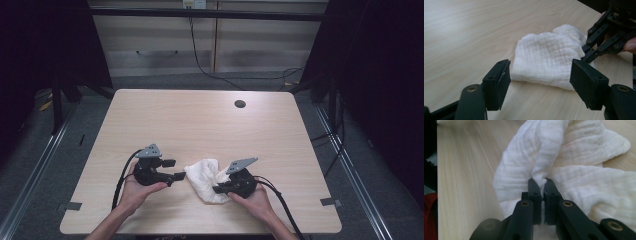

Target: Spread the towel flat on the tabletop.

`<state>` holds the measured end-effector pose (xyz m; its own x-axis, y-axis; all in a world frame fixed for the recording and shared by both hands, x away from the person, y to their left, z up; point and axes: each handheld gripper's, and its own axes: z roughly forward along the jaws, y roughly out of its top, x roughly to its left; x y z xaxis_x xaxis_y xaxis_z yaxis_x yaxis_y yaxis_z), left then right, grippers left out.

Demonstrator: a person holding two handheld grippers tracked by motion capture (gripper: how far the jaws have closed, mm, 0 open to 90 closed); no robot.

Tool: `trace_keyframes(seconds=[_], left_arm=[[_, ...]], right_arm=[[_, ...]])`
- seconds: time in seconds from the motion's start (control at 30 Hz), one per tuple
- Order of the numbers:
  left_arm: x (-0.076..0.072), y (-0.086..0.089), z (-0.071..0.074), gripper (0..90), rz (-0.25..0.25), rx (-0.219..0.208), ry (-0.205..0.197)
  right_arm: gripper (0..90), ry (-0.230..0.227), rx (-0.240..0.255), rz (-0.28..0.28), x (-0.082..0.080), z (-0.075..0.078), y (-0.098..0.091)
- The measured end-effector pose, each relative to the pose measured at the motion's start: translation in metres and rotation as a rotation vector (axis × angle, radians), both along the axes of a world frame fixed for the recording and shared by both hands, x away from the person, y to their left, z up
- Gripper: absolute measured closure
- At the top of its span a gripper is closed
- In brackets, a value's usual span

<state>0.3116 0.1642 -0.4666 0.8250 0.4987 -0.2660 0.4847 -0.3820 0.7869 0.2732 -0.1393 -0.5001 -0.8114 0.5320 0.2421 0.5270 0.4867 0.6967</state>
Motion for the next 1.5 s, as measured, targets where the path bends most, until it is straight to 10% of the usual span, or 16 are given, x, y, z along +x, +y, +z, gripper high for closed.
trace_keyframes(seconds=[0.27, 0.5, 0.97, 1.2, 1.37, 1.5], left_arm=[[0.001, 0.0, -0.009, 37.6, -0.01, -0.007, 0.005], [0.006, -0.006, -0.017, 43.3, -0.022, 0.009, 0.015], [0.008, -0.018, -0.037, 62.5, -0.107, 0.117, 0.038], [0.004, -0.02, -0.038, 88.1, -0.13, 0.131, 0.031], [0.001, -0.02, -0.037, 90.0, -0.143, 0.14, 0.024], [0.0, -0.013, -0.029, 84.1, -0.122, 0.063, 0.018]], right_arm=[[62.8, -0.016, 0.054, -0.005, -0.001, 0.014, -0.006], [57.3, -0.093, 0.14, -0.133, -0.001, 0.048, -0.048], [56.7, -0.053, 0.043, -0.212, 0.024, 0.022, -0.061], [71.2, -0.017, 0.029, -0.184, 0.025, 0.009, -0.055], [86.2, -0.035, 0.024, -0.156, 0.022, 0.011, -0.052], [87.0, -0.027, 0.007, -0.125, 0.013, 0.013, -0.05]])
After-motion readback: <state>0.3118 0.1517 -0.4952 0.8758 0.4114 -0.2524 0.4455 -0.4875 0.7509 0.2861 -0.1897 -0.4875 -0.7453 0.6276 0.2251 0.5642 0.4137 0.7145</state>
